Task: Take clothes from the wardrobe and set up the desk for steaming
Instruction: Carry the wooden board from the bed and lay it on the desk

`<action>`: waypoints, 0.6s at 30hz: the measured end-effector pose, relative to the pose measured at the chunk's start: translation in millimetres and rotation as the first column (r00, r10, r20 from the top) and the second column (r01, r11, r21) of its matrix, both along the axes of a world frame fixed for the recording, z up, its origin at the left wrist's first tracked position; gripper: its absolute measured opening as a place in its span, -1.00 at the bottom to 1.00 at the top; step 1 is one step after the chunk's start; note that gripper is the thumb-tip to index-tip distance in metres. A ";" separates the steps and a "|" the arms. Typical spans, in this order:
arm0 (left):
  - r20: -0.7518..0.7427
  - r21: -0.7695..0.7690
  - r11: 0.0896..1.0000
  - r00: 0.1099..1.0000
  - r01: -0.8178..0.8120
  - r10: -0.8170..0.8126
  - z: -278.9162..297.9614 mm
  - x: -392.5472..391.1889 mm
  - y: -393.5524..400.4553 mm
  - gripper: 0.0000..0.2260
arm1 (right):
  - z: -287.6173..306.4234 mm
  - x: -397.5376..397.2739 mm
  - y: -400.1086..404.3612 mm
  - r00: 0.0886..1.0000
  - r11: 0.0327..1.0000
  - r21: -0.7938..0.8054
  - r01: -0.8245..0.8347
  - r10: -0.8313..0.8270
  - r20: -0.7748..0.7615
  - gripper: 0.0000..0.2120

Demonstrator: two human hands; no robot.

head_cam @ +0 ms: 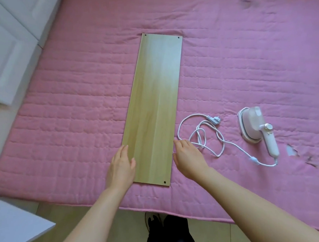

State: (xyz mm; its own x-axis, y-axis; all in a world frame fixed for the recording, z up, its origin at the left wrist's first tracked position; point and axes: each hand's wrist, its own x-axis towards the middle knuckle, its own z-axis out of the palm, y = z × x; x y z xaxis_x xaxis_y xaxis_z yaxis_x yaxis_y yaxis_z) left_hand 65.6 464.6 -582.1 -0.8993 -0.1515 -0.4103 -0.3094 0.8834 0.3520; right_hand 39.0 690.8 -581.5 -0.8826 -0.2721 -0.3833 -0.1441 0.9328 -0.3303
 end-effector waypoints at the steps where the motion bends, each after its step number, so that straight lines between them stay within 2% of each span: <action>1: 0.007 0.005 1.000 1.000 -0.009 0.009 -13.9 -7.2 -2.6 -0.52 | -13.1 -6.9 -0.6 1.000 1.000 -0.001 0.007 -0.007 0.020 -0.69; 6: 0.071 0.014 0.997 0.995 -0.070 0.069 -70.8 -30.4 -14.4 -0.50 | -66.0 -29.7 -7.4 0.967 0.983 -0.056 0.172 -0.158 0.198 -0.71; 9: 0.116 -0.005 0.996 0.990 -0.084 0.084 -98.7 -36.6 -22.5 -0.48 | -94.7 -38.7 -12.7 0.909 0.925 -0.119 0.360 -0.319 0.267 -0.71; 12: 0.157 0.024 0.989 0.977 -0.146 0.141 -122.6 -40.3 -31.8 -0.47 | -119.1 -47.3 -19.1 0.857 0.878 -0.124 0.463 -0.408 0.313 -0.75; 18: 0.170 0.105 0.932 0.930 -0.347 0.327 -143.9 -65.1 -37.8 -0.46 | -140.0 -65.7 -28.3 0.794 0.835 -0.065 0.547 -0.491 0.359 -0.67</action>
State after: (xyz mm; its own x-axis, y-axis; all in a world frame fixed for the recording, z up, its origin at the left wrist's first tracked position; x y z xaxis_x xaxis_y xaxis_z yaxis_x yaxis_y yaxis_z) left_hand 0.5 426.8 -726.0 -0.7324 -0.3707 -0.5711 -0.6378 0.6673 0.3847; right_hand -26.7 662.5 -721.5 -0.7467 0.1116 -0.6557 0.4838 0.7677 -0.4202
